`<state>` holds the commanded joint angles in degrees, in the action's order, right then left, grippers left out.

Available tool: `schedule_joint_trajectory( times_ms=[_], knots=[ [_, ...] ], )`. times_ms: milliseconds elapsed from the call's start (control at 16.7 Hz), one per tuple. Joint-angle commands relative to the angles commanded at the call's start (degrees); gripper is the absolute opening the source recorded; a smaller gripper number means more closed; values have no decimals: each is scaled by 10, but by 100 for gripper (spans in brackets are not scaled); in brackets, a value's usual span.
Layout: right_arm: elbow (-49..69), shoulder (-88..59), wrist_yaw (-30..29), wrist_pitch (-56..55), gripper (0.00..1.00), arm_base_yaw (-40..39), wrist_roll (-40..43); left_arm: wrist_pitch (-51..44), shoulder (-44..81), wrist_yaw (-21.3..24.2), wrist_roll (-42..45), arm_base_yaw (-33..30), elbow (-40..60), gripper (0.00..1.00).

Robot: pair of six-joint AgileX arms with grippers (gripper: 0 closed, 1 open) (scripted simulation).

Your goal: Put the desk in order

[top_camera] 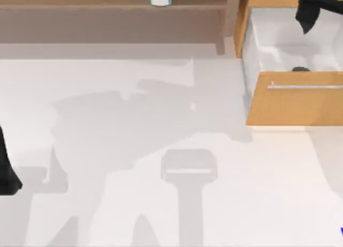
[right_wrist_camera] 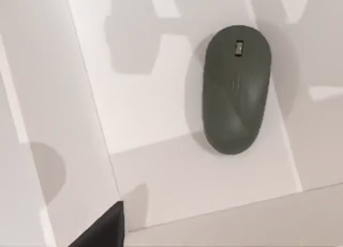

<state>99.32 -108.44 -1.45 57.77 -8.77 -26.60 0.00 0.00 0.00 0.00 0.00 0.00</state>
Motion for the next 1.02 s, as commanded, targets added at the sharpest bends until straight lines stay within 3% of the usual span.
schedule_joint_trajectory(
  times_ms=[420, 1020],
  knots=[
    [220, -279, -17, 108, 100, 2, -32, 0, 0, 0, 0, 0, 0, 100],
    [249, -313, -17, 116, 100, 3, -40, 0, 0, 0, 0, 0, 0, 100]
  ],
)
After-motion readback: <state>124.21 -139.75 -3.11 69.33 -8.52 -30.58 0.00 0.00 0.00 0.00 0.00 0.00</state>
